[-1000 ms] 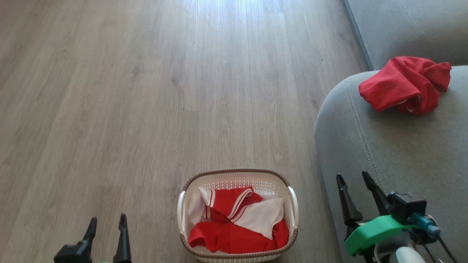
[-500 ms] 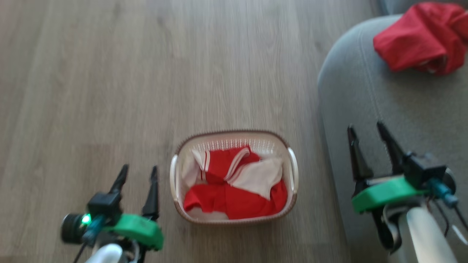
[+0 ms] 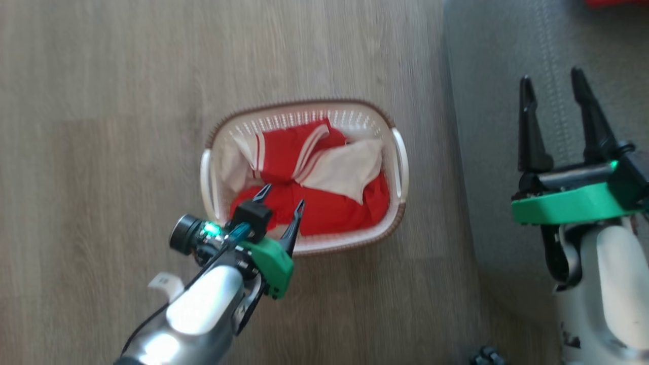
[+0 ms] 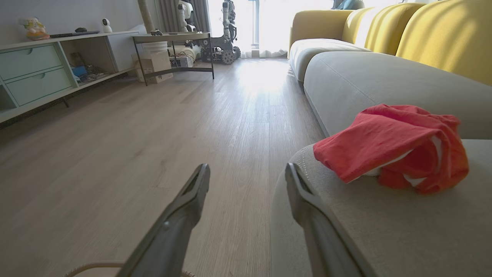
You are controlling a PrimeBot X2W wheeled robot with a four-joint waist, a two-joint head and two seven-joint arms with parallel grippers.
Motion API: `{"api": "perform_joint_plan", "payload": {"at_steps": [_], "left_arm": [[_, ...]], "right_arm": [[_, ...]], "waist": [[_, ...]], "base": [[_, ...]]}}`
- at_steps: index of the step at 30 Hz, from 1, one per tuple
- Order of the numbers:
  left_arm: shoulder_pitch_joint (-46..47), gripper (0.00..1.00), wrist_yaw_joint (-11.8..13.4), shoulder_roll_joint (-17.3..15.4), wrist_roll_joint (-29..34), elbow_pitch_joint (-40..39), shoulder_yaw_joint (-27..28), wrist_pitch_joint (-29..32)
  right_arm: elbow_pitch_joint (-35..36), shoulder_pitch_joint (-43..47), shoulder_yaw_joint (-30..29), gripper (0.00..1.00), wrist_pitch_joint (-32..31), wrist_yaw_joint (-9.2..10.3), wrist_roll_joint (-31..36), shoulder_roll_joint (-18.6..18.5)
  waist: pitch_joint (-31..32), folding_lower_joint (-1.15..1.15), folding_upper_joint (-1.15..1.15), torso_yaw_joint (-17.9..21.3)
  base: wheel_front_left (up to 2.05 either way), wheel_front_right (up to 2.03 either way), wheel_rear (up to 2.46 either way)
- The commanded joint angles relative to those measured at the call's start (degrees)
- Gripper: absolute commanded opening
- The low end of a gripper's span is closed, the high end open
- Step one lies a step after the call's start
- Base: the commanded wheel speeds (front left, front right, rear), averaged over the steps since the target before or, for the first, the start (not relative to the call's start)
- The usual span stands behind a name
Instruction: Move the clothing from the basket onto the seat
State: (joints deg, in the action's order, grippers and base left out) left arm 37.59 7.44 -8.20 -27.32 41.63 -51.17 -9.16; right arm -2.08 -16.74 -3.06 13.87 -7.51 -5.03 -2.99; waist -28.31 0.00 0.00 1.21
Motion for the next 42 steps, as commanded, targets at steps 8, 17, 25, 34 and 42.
{"api": "perform_joint_plan", "payload": {"at_steps": [8,17,25,34,42], "left_arm": [[10.18,1.00,-3.83,3.94,3.16,15.43,-2.86,-0.28],[19.82,1.00,-2.88,4.63,8.01,26.46,-7.29,-0.80],[25.04,1.00,0.04,3.01,10.72,30.59,-9.68,0.08],[27.78,1.00,3.53,2.46,12.43,31.82,-11.82,4.45],[29.79,1.00,5.84,2.14,13.22,32.13,-13.26,6.93]], "right_arm": [[6.79,-3.72,1.42,1.00,0.55,0.02,0.74,0.12],[10.75,-5.16,4.40,1.00,0.80,0.02,-0.68,0.12],[11.96,-6.47,6.79,1.00,1.04,0.02,-2.48,0.12],[13.11,-7.27,7.51,1.00,1.11,0.02,-3.50,0.12],[13.68,-7.89,8.15,1.00,1.12,0.02,-4.33,0.12]], "waist": [[-12.16,0.00,0.00,2.38],[-19.69,0.00,0.00,4.51],[-23.00,0.00,0.00,6.56],[-24.37,0.00,0.00,7.74],[-25.09,0.00,0.00,8.83]], "base": [[0.00,0.00,0.00],[0.00,0.00,0.00],[0.00,0.00,0.00],[0.00,0.00,0.00],[0.00,0.00,0.00]]}}
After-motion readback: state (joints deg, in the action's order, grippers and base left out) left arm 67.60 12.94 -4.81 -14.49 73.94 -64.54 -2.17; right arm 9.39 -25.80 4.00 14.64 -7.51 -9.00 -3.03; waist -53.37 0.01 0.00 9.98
